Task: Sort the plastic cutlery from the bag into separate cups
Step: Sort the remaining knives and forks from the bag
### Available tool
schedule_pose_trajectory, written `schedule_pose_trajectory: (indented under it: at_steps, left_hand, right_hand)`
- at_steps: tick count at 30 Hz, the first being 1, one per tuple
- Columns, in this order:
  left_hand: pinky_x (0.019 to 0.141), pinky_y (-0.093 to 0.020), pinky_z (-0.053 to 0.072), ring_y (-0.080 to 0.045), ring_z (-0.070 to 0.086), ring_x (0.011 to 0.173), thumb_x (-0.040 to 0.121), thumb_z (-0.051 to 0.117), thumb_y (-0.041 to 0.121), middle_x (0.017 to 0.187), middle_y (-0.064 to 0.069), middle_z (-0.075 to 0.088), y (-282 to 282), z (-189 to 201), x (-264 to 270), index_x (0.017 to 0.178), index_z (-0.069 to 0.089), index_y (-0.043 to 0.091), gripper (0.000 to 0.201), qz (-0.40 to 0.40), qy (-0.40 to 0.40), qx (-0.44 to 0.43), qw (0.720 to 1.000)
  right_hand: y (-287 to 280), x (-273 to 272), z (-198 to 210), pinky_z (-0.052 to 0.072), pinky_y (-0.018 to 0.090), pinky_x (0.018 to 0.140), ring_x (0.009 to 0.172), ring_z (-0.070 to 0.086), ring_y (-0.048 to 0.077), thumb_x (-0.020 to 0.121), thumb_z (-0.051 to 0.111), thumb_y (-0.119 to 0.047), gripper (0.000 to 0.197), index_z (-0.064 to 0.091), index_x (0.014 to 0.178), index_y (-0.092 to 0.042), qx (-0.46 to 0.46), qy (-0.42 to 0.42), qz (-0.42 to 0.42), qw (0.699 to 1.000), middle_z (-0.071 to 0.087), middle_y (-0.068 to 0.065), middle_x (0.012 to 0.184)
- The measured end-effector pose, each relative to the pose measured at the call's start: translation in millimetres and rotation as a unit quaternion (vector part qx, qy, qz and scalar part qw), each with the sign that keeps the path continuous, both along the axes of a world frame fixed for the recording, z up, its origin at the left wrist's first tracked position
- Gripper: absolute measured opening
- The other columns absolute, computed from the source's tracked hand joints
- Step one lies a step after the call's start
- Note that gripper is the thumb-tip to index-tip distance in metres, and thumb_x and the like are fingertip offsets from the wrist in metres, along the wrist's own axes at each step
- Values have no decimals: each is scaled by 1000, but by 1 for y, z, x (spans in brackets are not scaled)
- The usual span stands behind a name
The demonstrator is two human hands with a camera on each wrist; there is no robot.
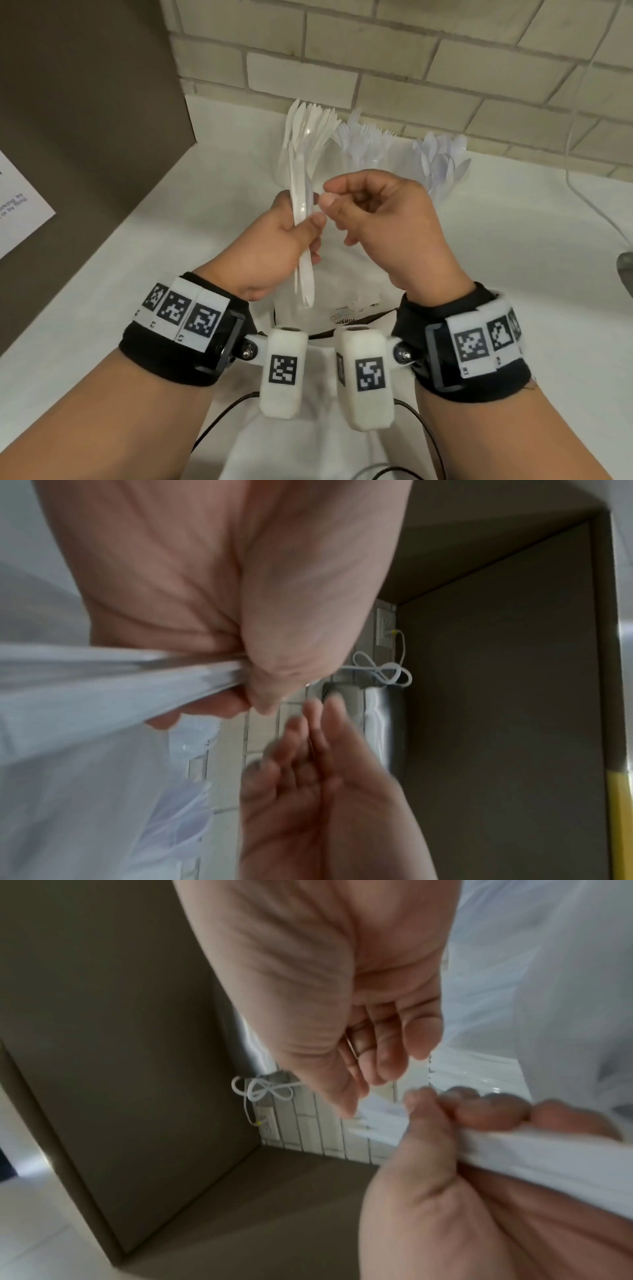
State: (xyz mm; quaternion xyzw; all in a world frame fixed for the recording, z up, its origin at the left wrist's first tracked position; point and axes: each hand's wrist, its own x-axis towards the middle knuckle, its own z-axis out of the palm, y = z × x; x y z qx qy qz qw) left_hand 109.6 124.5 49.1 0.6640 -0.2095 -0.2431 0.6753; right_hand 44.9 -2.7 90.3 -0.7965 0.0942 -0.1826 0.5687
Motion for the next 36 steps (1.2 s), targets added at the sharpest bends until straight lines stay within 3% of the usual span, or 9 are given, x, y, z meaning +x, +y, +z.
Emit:
schedule_pose_trajectory:
  at_steps: [6, 9, 12, 15, 22, 28, 31, 34, 36]
  left_hand:
    - [75, -26, 54, -5, 58, 80, 97, 46, 9, 109, -7, 57, 2, -3, 1, 130, 38, 8, 35, -43, -77, 78, 993]
    - [73, -21, 52, 2, 58, 83, 97, 45, 6, 118, -9, 52, 4, -4, 0, 131, 39, 10, 35, -75, -82, 69, 991]
    - [74, -27, 53, -9, 59, 91, 96, 50, 13, 126, -16, 49, 6, -7, -2, 134, 35, 18, 41, -95, -16, 4, 995]
    - [76, -36, 56, -13, 57, 83, 96, 49, 18, 112, -15, 49, 6, -9, -3, 137, 32, 24, 45, -115, 35, -37, 992]
    - [68, -29, 50, -5, 56, 75, 86, 52, 28, 92, 0, 52, 4, -10, -2, 113, 40, 21, 31, -123, 17, -13, 992]
    - [74, -37, 56, -19, 60, 83, 100, 35, 34, 92, -6, 61, 2, -12, -4, 116, 47, 12, 30, -85, 216, -145, 962]
    - [76, -44, 56, -23, 65, 81, 102, 33, 21, 94, -8, 64, 3, -10, -1, 119, 53, 13, 28, -70, 247, -155, 954]
    - [67, -35, 59, -19, 65, 73, 102, 35, 16, 98, -10, 59, 1, -8, 0, 122, 52, 11, 26, -41, 226, -124, 965]
    - [64, -30, 56, -13, 62, 68, 102, 38, 17, 94, -5, 56, 0, -9, -1, 122, 50, 14, 24, -10, 180, -70, 981]
  right_hand:
    - [8, 16, -8, 58, 28, 64, 63, 66, 7, 67, 84, -38, 30, 70, 83, -17, -63, 55, -12, 996, 69, -5, 71]
    - [10, 19, -10, 56, 28, 58, 56, 65, 9, 73, 81, -31, 28, 68, 85, -10, -49, 75, -6, 996, 68, 0, 68]
    - [11, 19, -10, 57, 34, 52, 47, 63, 17, 83, 70, -17, 14, 60, 74, -12, -47, 86, 11, 995, 67, 8, 63]
    - [10, 18, -10, 53, 36, 49, 41, 60, 21, 87, 62, -13, 24, 50, 65, -14, -63, 90, 7, 994, 65, 13, 59]
    - [7, 18, -15, 58, 46, 60, 57, 67, 29, 80, 72, -17, 20, 58, 68, -10, -71, 79, -5, 994, 65, 12, 63]
    - [0, 17, -13, 58, 45, 61, 63, 66, 29, 93, 54, -15, 14, 58, 103, -6, 14, 88, 21, 996, 70, 15, 83]
    - [-1, 15, -11, 58, 48, 75, 72, 68, 26, 97, 48, -17, 8, 54, 102, -13, 51, 70, -3, 996, 68, 11, 82]
    - [0, 15, -6, 52, 44, 59, 57, 54, 22, 101, 42, -21, 11, 45, 90, -19, 110, 37, -36, 993, 51, 4, 68]
    - [0, 14, -3, 40, 28, 46, 45, 44, 11, 100, 45, -26, 12, 49, 94, -16, 84, 43, -33, 995, 47, -4, 62]
